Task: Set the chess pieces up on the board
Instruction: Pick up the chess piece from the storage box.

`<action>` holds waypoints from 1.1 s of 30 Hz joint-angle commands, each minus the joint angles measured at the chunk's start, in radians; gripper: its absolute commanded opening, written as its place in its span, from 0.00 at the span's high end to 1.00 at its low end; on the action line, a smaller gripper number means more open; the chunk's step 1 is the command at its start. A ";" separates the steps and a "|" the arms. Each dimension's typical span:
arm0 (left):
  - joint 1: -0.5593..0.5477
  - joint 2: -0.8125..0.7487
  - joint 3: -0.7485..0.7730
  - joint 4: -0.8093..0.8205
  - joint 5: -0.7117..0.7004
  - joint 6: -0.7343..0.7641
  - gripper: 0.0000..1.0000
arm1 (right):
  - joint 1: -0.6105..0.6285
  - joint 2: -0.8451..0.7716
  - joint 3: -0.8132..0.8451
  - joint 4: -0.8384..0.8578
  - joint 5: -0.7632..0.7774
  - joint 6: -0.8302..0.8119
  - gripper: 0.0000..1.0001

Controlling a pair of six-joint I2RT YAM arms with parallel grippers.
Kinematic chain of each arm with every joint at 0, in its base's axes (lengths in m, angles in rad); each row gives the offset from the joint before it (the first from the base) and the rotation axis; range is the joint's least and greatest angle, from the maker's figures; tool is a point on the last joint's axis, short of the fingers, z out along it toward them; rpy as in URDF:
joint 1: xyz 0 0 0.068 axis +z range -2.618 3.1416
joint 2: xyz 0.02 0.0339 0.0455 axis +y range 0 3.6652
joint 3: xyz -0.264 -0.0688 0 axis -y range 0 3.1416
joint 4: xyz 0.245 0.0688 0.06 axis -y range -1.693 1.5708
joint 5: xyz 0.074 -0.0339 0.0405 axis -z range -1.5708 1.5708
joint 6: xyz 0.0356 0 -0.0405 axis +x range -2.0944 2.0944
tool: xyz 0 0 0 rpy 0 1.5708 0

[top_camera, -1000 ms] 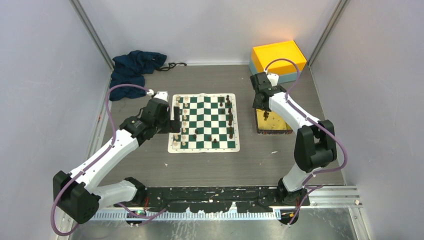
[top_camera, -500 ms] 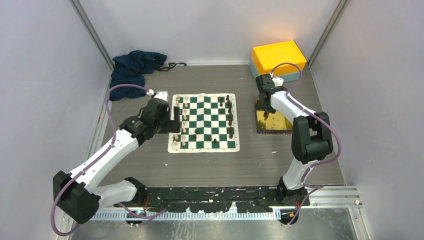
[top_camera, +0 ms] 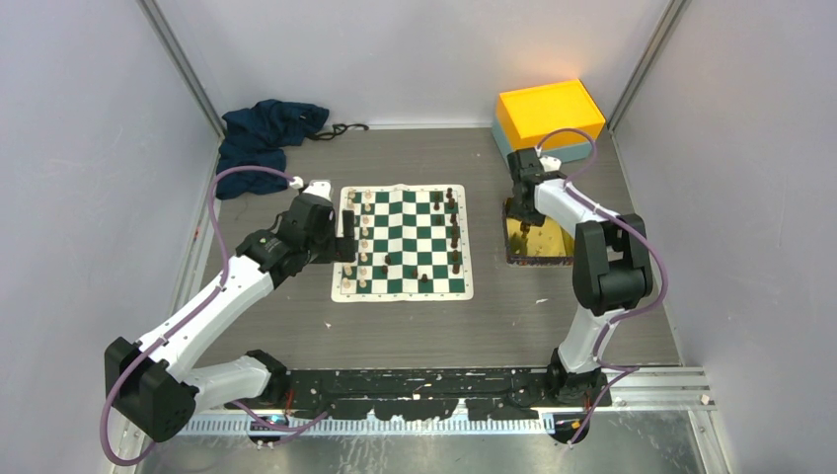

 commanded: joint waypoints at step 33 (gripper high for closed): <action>0.005 0.001 0.010 0.012 -0.013 0.008 0.04 | -0.044 -0.025 -0.034 0.067 -0.054 0.034 0.99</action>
